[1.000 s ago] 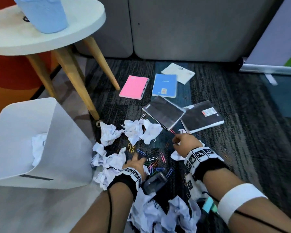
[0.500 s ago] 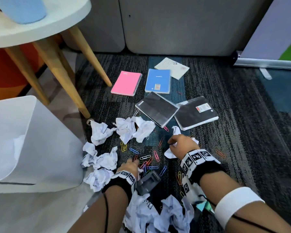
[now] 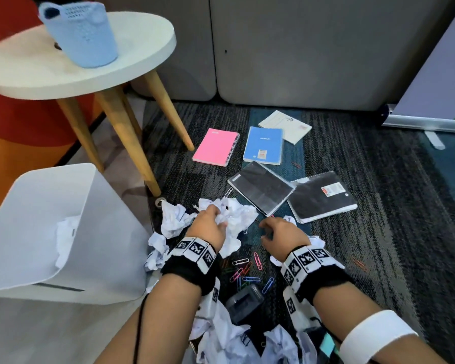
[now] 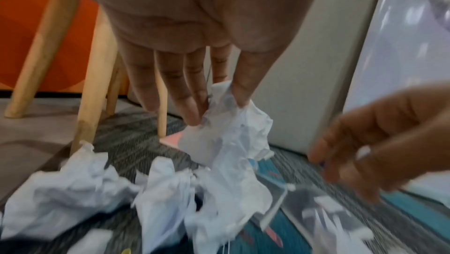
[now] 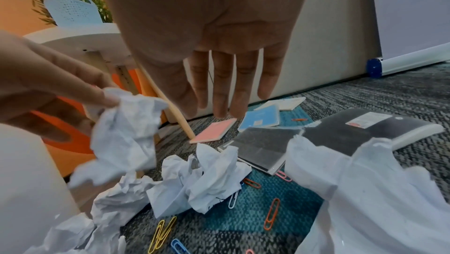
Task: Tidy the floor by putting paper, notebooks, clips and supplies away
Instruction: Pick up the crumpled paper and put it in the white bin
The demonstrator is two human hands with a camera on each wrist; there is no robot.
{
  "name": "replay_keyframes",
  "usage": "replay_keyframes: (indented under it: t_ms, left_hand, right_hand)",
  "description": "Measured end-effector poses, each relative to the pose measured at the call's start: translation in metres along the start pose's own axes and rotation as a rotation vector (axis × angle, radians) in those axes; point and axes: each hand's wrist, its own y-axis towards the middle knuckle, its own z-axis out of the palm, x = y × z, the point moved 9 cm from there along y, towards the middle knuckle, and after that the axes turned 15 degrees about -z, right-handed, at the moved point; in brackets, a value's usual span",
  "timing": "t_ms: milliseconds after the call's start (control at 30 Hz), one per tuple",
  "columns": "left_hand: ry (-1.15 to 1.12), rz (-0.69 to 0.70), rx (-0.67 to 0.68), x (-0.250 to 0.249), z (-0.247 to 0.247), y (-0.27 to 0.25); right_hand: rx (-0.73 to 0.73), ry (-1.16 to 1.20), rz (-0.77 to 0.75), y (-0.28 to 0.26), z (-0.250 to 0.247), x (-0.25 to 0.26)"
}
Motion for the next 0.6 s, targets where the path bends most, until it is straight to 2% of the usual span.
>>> replay_keyframes:
  t_ms: [167, 333, 433, 600]
  left_hand:
    - [-0.203, -0.017, -0.205, 0.004, -0.089, -0.006]
    - [-0.353, 0.005, -0.413, 0.020, -0.168, -0.021]
    - [-0.419, -0.005, -0.476, 0.034, -0.192, -0.024]
    - [-0.407, -0.013, -0.501, 0.041, -0.197, -0.031]
  right_hand:
    - [0.012, -0.080, 0.097, -0.001, -0.008, -0.029]
    - [0.183, -0.133, 0.243, -0.007, 0.007, -0.070]
    - [0.261, -0.126, 0.290, -0.009, 0.020, -0.080]
    - [0.266, -0.161, 0.293, -0.007, 0.031, -0.078]
